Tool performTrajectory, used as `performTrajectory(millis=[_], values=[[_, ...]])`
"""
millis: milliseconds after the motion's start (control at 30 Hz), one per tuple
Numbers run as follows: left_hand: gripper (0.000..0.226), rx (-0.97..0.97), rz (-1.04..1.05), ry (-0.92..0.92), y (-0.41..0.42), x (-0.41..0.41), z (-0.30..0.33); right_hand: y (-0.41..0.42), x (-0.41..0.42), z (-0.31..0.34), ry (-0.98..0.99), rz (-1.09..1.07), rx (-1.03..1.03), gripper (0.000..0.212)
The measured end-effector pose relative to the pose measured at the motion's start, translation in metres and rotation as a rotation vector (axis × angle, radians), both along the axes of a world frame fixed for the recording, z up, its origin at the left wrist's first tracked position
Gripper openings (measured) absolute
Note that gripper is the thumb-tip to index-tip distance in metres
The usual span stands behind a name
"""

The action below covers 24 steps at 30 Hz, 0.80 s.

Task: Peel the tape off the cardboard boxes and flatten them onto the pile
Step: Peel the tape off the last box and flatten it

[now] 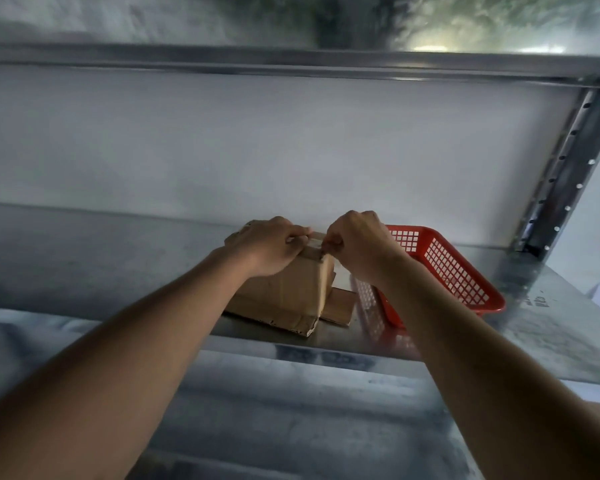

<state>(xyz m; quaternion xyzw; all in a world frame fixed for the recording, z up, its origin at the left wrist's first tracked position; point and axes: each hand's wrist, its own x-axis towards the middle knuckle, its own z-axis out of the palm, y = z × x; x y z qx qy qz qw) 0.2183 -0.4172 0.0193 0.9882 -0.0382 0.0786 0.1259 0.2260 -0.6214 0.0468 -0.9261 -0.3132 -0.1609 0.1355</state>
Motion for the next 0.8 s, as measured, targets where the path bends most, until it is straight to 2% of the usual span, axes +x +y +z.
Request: performTrajectory(millis=[100,267,367,567,667,800], values=[[0.048,0.039,0.017,0.004,0.004,0.002,0.001,0.013,0.002,0.012,-0.002,-0.047,-0.135,0.013],[0.048,0.095,0.038,0.031,0.004,0.005,0.004,0.015,0.006,0.019,-0.173,0.074,-0.395,0.015],[0.049,0.086,0.024,0.008,0.005,0.003,0.002,0.011,0.016,0.018,-0.158,0.095,-0.453,0.010],[0.053,-0.023,0.038,-0.013,0.007,0.004,-0.002,0.005,0.024,0.004,-0.164,0.169,-0.293,0.012],[0.050,-0.054,0.047,-0.027,0.006,0.003,-0.001,0.003,0.019,-0.009,-0.141,0.135,-0.085,0.007],[0.047,-0.048,0.035,-0.034,0.004,0.001,0.001,0.006,0.002,-0.023,-0.043,-0.041,0.216,0.017]])
